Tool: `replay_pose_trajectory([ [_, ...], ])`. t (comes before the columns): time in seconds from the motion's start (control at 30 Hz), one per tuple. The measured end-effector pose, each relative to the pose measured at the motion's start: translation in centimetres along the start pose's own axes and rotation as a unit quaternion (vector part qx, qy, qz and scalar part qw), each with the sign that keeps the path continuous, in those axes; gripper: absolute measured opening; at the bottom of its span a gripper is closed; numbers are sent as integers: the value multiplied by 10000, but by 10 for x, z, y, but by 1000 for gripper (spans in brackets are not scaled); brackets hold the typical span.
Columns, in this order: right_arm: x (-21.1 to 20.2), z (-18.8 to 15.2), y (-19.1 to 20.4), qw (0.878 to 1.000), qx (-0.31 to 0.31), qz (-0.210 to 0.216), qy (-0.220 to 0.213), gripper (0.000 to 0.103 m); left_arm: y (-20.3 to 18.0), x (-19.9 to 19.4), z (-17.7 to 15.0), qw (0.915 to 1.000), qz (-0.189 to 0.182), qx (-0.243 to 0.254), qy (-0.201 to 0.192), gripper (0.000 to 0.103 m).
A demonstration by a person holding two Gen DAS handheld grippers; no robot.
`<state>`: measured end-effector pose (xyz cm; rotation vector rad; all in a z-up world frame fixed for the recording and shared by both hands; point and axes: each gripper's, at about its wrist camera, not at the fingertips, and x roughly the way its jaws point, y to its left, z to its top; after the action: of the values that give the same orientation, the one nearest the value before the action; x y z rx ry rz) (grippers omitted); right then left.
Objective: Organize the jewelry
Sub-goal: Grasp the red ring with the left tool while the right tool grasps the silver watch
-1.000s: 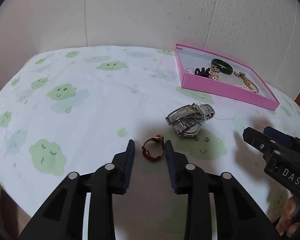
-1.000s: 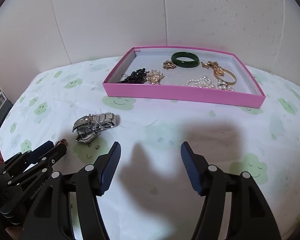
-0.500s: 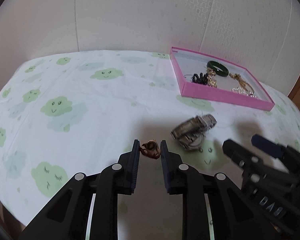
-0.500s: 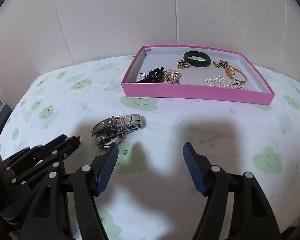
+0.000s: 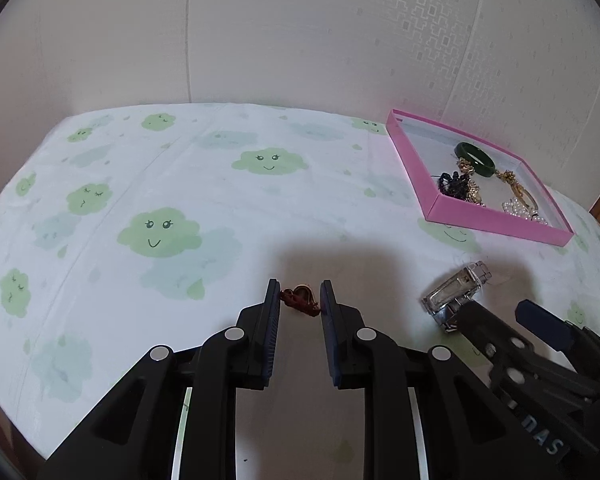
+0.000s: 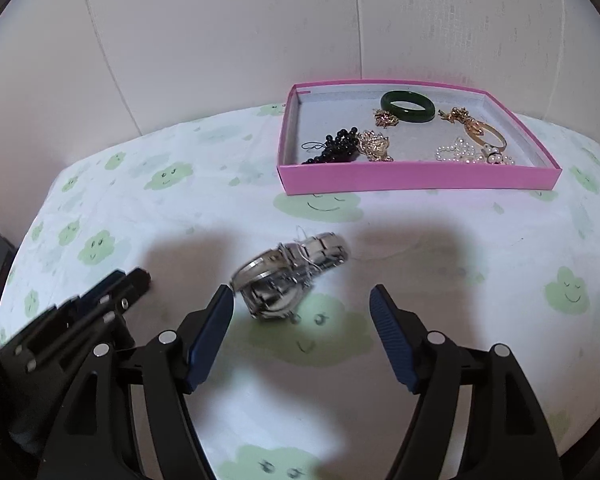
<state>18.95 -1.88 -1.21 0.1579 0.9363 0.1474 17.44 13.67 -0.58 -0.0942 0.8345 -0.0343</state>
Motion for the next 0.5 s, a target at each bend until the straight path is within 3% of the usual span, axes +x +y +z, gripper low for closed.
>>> replay_pose_trajectory([
  [0.23, 19, 6, 12, 9999, 117, -53, 80, 71, 15, -2, 1, 9995, 8, -300, -18, 20],
  [0.27, 21, 7, 13, 9999, 136, -39, 98, 71, 15, -2, 1, 9995, 34, -303, -19, 16],
  [0.3, 24, 8, 13, 9998, 130, -33, 135, 71, 16, -1, 2, 9995, 16, -312, -6, 4],
  [0.5, 26, 6, 12, 9999, -66, -138, 60, 47, 12, 2, 0, 9997, 10, -243, 69, 4],
])
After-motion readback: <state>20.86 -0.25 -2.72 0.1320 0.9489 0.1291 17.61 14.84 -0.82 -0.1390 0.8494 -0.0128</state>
